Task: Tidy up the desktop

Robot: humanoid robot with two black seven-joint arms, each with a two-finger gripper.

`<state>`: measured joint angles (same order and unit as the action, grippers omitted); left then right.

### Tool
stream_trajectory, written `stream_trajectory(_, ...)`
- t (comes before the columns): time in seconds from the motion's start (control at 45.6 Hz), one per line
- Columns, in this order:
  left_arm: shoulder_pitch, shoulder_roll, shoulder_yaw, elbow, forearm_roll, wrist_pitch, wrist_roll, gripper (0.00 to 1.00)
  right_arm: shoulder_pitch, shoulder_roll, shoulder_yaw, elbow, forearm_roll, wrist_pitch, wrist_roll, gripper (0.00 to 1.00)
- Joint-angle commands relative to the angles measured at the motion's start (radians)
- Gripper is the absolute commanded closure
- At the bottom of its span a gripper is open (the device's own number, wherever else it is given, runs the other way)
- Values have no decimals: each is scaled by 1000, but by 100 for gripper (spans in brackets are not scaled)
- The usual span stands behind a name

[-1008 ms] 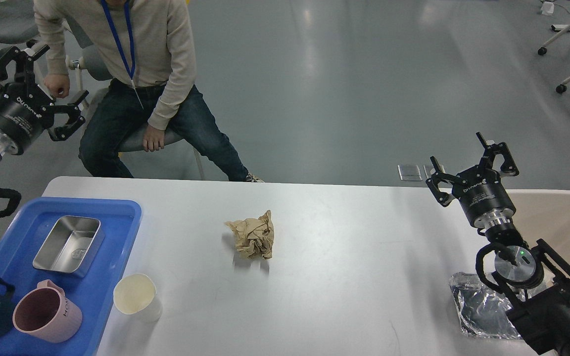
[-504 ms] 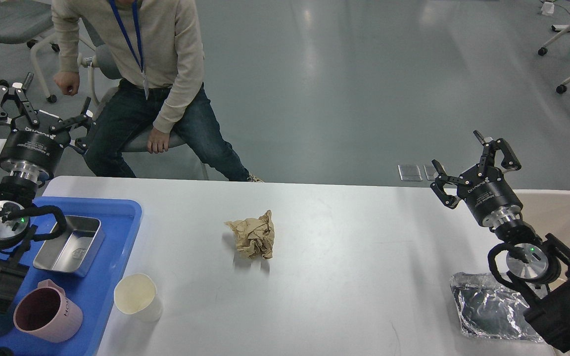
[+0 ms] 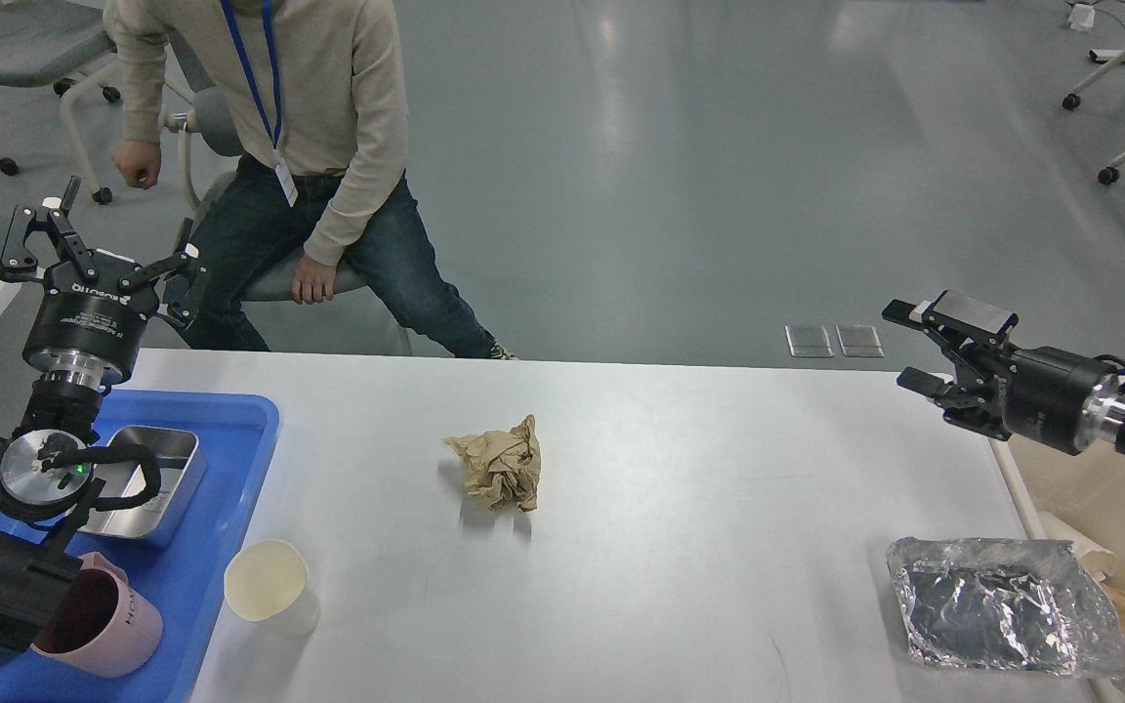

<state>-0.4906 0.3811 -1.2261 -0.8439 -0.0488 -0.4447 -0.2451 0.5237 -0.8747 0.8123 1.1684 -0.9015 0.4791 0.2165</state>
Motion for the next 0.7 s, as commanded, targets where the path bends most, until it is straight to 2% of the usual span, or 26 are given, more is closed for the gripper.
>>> stream_trajectory(0.0,6,13,28,0,4,7,0,4,10,-104,-1,62,-149,4,0,0)
stream_trajectory(0.11,10,13,46,2,21,17,-2,4,21,-190,1,100,-212,7,6,0)
stream_trajectory(0.351,10,1,47,3,24,46,-5,4,21,-447,11,326,-240,6,44,0)
stream_trajectory(0.57,14,1,47,3,24,46,-10,4,41,-589,45,428,-390,-16,44,0)
stream_trajectory(0.679,20,-2,42,5,24,47,-10,4,41,-601,67,441,-548,-86,44,0)
